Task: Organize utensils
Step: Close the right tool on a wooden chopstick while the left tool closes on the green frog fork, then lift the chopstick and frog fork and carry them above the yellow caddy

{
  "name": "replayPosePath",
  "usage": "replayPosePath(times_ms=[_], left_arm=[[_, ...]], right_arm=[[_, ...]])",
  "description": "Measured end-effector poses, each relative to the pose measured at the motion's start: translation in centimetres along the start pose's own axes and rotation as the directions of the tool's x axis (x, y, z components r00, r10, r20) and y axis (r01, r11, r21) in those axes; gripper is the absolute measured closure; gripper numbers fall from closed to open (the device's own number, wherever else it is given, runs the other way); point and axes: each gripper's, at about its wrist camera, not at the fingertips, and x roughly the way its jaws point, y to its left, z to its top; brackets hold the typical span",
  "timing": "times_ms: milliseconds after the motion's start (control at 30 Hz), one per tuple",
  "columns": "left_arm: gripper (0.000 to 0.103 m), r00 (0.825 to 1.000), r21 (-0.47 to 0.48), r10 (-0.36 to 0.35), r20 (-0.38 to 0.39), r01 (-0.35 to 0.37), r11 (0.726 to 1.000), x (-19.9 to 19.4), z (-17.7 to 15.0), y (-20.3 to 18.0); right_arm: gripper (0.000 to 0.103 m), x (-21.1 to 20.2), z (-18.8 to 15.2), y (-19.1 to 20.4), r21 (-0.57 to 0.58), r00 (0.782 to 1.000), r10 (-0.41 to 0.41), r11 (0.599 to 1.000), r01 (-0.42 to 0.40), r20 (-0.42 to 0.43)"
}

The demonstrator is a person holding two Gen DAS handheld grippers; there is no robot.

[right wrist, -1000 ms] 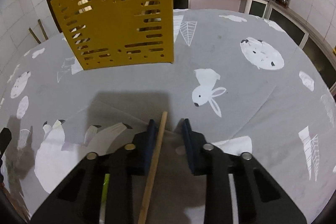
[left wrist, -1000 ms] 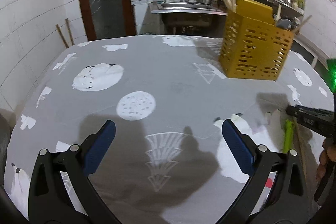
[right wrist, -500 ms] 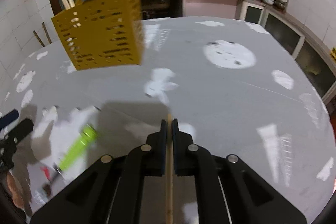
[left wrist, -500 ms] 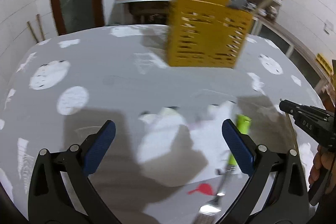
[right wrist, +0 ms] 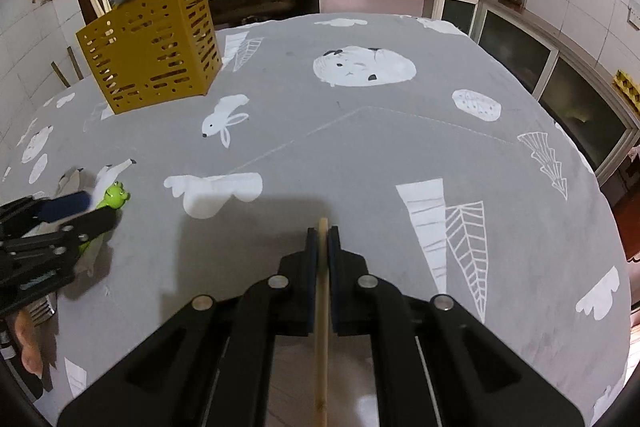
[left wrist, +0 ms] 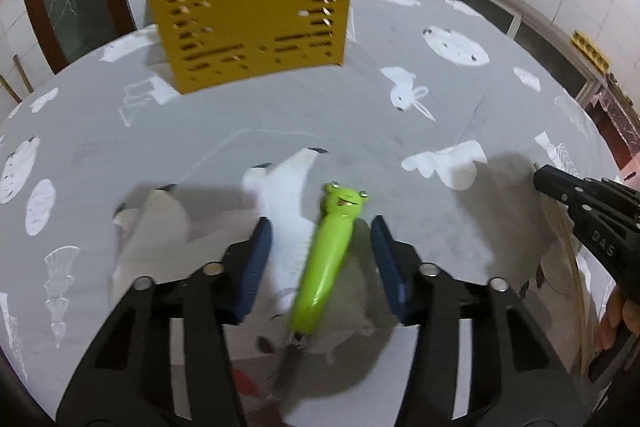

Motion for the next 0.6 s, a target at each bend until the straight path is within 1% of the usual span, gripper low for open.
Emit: replayPosePath(times_ms=[100,167,233,333,467,600], left_arm=[[0.062,1.0,-0.015,0.014,-0.004,-0.014,1.0,0.7,0.4,-0.2],[0.07,1.0,-0.034,0.014,-0.014,-0.015,0.999,0.9,0.8,0.0],[0.082,1.0,-0.053,0.016,-0.025,-0.017,0.998,0.9,1.1,0.6],[0.083,0.999,-0.071,-0.007,-0.038,0.004,0.997,0.9,1.3,1.3],[0.085,0.998,-0.081,0.043,-0.039,-0.046,0.996,0.6,1.2,2.0],[0.085,0.999,-0.126,0.025,-0.044,-0.03,0.992,0.3,1.1,3.4]], right_arm=[[0.098,0.0,-0.1,0.0,0.005,1.0,0.009,1.0,-0.009,-0.001],[0.098,0.3,-0.1,0.1,0.005,1.0,0.015,1.0,-0.015,-0.005],[0.098,0.4,0.0,0.6,-0.001,1.0,0.022,1.0,-0.022,-0.008],[0.098,0.8,0.3,1.3,-0.01,0.999,0.031,0.999,-0.031,-0.014],[0.098,1.6,0.8,2.2,-0.033,0.999,0.027,0.999,-0.028,-0.032],[0.097,2.2,1.5,2.3,-0.038,0.998,0.028,0.999,-0.03,-0.058]])
